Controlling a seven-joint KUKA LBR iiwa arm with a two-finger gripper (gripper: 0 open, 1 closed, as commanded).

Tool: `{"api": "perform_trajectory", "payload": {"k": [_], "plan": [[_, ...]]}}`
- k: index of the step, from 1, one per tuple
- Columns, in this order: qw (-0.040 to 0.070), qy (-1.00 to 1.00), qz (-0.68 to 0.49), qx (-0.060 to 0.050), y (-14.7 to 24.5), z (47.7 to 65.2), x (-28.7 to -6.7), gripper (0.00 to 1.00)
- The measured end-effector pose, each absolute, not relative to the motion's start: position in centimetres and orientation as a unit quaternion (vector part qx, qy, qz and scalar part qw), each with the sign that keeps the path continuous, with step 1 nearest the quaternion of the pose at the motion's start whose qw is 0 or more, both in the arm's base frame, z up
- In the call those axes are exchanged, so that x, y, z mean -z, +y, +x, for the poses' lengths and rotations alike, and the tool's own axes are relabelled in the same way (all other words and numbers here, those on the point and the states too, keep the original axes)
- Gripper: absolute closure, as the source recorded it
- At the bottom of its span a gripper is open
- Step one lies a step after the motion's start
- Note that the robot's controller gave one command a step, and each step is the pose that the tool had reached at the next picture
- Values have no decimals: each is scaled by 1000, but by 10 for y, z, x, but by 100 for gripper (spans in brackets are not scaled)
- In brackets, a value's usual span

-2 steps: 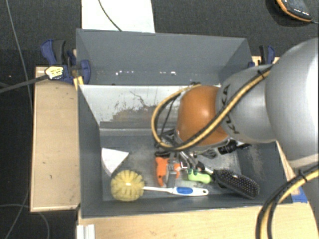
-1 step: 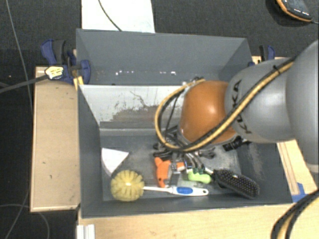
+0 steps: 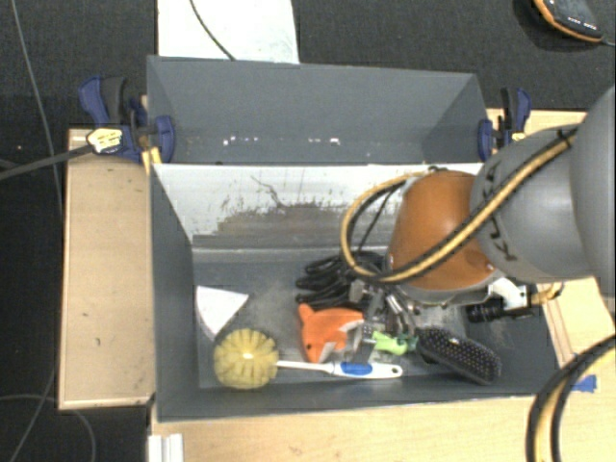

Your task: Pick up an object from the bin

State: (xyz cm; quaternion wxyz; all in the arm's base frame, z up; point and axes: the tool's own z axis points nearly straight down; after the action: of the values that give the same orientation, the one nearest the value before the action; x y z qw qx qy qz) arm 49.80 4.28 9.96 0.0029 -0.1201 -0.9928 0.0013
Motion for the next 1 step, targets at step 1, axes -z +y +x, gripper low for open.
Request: {"api": "perform_trajectory", "payload": {"k": [1], "plan": [[-5,-998,-57,3,73,488,-71,0]]}}
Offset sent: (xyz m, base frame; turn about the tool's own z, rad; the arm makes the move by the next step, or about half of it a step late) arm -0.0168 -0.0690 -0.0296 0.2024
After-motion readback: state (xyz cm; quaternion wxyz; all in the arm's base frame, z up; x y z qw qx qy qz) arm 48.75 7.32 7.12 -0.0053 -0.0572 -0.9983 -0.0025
